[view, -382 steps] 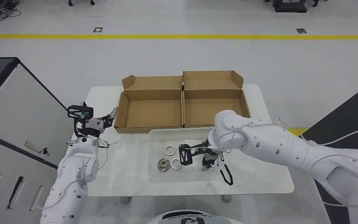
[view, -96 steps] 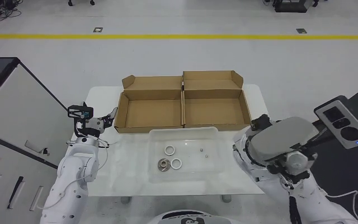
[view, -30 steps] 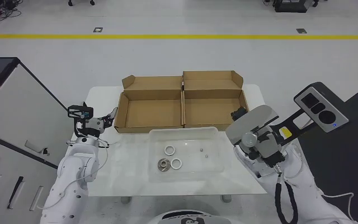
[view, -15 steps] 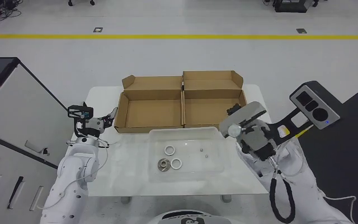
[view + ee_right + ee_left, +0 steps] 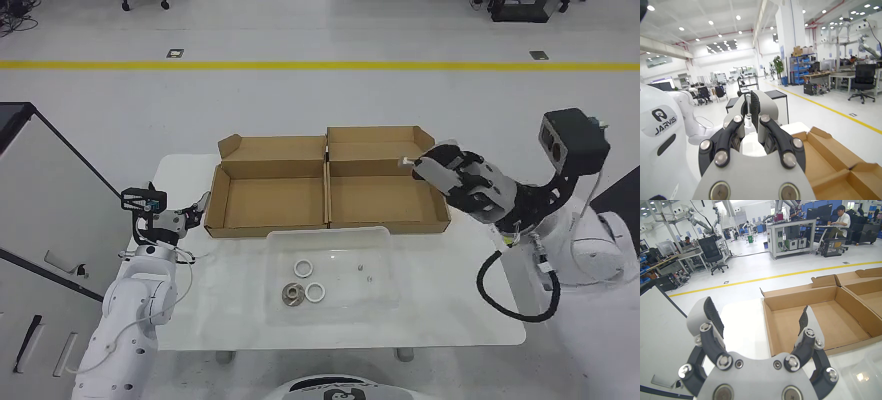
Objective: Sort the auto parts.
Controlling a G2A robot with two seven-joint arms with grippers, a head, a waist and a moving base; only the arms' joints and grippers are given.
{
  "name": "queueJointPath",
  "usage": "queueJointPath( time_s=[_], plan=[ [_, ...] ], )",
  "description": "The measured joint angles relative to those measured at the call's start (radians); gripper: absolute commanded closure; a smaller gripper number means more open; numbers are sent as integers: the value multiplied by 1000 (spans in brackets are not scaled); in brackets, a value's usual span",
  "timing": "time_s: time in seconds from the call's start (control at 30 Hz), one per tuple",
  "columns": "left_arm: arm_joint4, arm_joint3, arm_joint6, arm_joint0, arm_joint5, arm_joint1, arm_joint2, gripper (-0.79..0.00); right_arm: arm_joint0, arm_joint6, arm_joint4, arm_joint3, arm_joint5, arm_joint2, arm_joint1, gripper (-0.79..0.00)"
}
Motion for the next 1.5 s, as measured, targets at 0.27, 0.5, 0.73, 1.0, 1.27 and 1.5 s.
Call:
queueJointPath(
  time_s=[0.27, 0.5, 0.73, 1.0, 1.27, 1.5],
  plan=[
    [0, 0, 0, 0, 0, 0, 0, -785, 245, 365, -197, 165, 0, -55, 28, 0],
    [0, 0, 0, 0, 0, 0, 0, -785, 432, 496, -386, 314, -34, -216, 53, 0],
    [0, 0, 0, 0, 0, 0, 0, -785, 585, 473, -541, 447, -55, -473, 125, 0],
    [0, 0, 0, 0, 0, 0, 0, -785, 811, 442, -537, 605, -85, -800, 204, 0],
    [0, 0, 0, 0, 0, 0, 0, -785, 993, 400, -487, 731, -128, -1085, 244, 0],
    [0, 0, 0, 0, 0, 0, 0, -785, 1043, 377, -458, 770, -151, -1169, 245, 0]
  ],
)
